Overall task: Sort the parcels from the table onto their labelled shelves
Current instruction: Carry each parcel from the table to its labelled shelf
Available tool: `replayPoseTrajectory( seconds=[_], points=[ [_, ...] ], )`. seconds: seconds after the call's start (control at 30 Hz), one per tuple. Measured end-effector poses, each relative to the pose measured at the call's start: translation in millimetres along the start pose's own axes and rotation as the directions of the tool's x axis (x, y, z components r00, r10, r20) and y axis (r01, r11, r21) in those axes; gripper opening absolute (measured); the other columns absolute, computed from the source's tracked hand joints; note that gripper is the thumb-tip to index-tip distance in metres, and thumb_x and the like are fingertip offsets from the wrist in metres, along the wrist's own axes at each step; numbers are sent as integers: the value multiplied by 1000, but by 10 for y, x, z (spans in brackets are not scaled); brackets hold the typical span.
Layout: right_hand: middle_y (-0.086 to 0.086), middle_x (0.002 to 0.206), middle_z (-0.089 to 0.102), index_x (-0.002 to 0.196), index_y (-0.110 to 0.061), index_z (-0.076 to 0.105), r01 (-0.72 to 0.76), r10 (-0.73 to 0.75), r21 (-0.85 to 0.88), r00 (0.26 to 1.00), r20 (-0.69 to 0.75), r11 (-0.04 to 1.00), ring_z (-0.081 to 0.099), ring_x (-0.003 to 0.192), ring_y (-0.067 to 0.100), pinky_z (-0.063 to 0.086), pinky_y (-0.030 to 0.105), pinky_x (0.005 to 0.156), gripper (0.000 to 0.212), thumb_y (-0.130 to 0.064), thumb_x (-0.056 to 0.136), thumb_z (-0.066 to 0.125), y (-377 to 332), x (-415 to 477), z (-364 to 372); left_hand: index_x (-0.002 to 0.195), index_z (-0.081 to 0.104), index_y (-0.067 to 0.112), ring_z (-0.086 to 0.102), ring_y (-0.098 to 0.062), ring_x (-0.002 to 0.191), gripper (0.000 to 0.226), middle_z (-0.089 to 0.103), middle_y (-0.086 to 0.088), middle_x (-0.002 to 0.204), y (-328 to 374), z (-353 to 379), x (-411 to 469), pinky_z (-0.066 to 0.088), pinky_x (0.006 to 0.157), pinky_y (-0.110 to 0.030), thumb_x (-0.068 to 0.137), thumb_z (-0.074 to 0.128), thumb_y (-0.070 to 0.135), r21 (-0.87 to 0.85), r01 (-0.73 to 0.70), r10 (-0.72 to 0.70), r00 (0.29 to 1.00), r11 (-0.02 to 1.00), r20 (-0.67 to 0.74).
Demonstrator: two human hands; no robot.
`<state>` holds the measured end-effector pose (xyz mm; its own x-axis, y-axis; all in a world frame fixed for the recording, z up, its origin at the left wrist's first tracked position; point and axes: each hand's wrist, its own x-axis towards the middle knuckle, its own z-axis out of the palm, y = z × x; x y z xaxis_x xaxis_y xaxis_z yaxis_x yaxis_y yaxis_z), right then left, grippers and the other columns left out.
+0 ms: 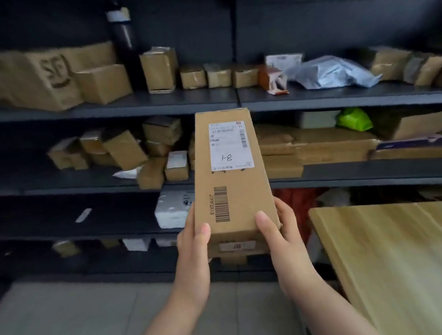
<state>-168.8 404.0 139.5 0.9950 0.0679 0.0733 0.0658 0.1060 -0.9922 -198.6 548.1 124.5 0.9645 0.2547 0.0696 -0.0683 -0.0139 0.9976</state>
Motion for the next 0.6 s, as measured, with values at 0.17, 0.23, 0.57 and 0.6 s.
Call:
replayPoseTrajectory(
  seconds=[0.17, 0.23, 0.57, 0.6],
  points=[
    [-17, 122, 56, 112, -54, 41, -31, 24, 29, 976, 217, 999, 56, 110, 2, 52, 21, 80, 47, -59, 69, 57, -11, 71, 1521, 131, 38, 59, 39, -10, 132, 53, 50, 25, 132, 151, -1459, 60, 40, 105, -48, 79, 35, 69, 61, -61, 71, 980, 996, -184],
    [-16, 120, 58, 115, -51, 42, -36, 16, 58, 949, 314, 998, 57, 110, 4, 53, 29, 88, 49, -57, 69, 58, 15, 48, 2233, 135, 34, 58, 34, -15, 136, 56, 45, 20, 140, 154, -2177, 81, 37, 106, -51, 81, 34, 71, 124, -61, 94, 957, 990, -276],
    [-20, 122, 57, 128, -45, 42, -75, -3, 76, 690, 724, 994, 58, 106, -4, 51, 25, 86, 51, -53, 79, 57, 207, -401, 4995, 130, 41, 58, 45, -10, 129, 46, 55, 19, 132, 429, -4706, -528, 38, 107, -43, 85, 36, 64, 245, -34, 183, 764, 969, -618],
    [-19, 123, 57, 130, -43, 42, -78, 1, 66, 654, 756, 995, 58, 108, -3, 51, 27, 89, 57, -57, 76, 58, 232, -455, 5205, 129, 42, 58, 48, -10, 127, 45, 57, 18, 129, 446, -4862, -599, 40, 105, -42, 84, 37, 63, 242, -32, 186, 739, 970, -648]
  ],
)
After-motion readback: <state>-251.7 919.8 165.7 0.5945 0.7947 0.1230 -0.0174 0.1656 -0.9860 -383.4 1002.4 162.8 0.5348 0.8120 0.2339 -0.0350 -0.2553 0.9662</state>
